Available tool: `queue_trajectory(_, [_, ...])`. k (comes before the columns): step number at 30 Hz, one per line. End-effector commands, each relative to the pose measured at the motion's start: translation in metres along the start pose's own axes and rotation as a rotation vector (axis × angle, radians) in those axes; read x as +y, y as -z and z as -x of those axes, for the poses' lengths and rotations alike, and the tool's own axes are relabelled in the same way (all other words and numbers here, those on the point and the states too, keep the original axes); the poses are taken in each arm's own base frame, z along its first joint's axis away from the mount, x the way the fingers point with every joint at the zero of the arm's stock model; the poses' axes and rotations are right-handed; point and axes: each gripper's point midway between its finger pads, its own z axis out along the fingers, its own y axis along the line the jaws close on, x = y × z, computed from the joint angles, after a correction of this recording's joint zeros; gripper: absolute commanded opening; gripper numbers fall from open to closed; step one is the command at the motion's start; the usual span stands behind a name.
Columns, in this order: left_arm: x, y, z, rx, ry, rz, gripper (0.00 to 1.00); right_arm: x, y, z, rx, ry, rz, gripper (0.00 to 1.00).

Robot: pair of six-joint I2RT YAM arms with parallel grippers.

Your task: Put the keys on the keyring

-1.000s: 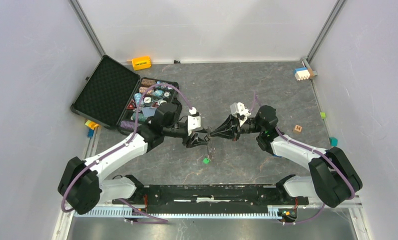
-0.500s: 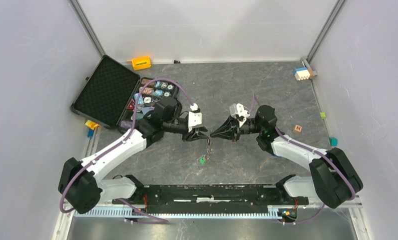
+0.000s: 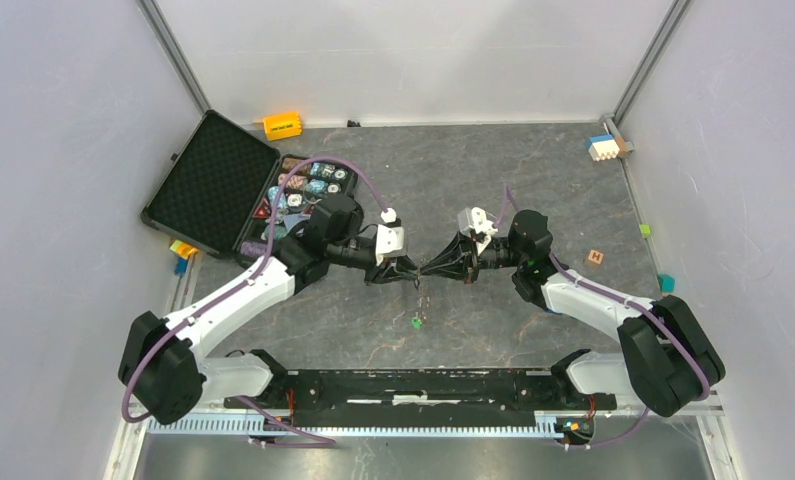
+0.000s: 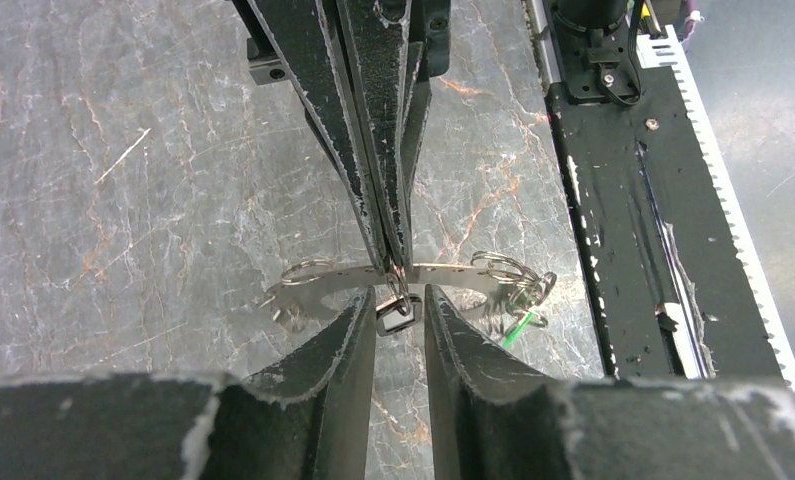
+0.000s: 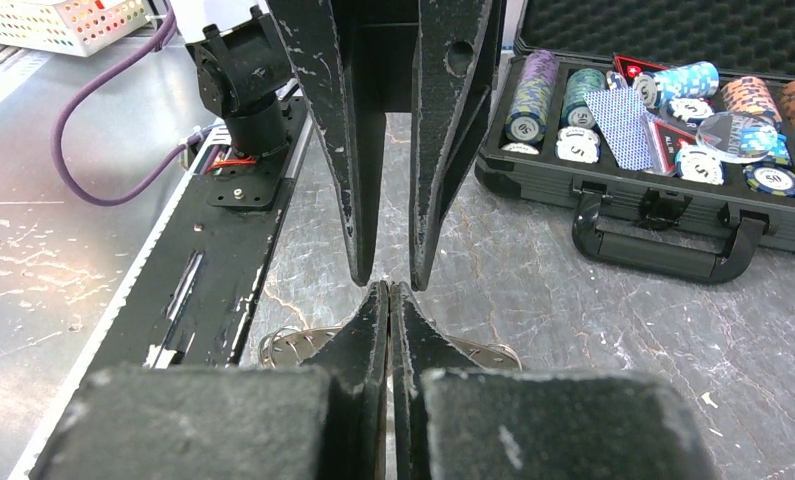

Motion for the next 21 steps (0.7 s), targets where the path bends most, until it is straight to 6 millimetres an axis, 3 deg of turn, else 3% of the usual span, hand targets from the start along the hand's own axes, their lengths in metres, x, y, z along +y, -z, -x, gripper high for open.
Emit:
queue_trajectory(1, [0.0002, -0.0024, 0.0153, -0.035, 0.004, -0.024, 0.31, -0.0051, -0.0010, 0.0230, -0.034, 0.086, -0.007, 0.00])
queue_trajectory(21, [-0.0004, -0.0065, 0.0167, -0.051, 0.034, -0.042, 0.18, -0.0052, -0.0011, 0.0202, -0.027, 0.087, -0.007, 0.00])
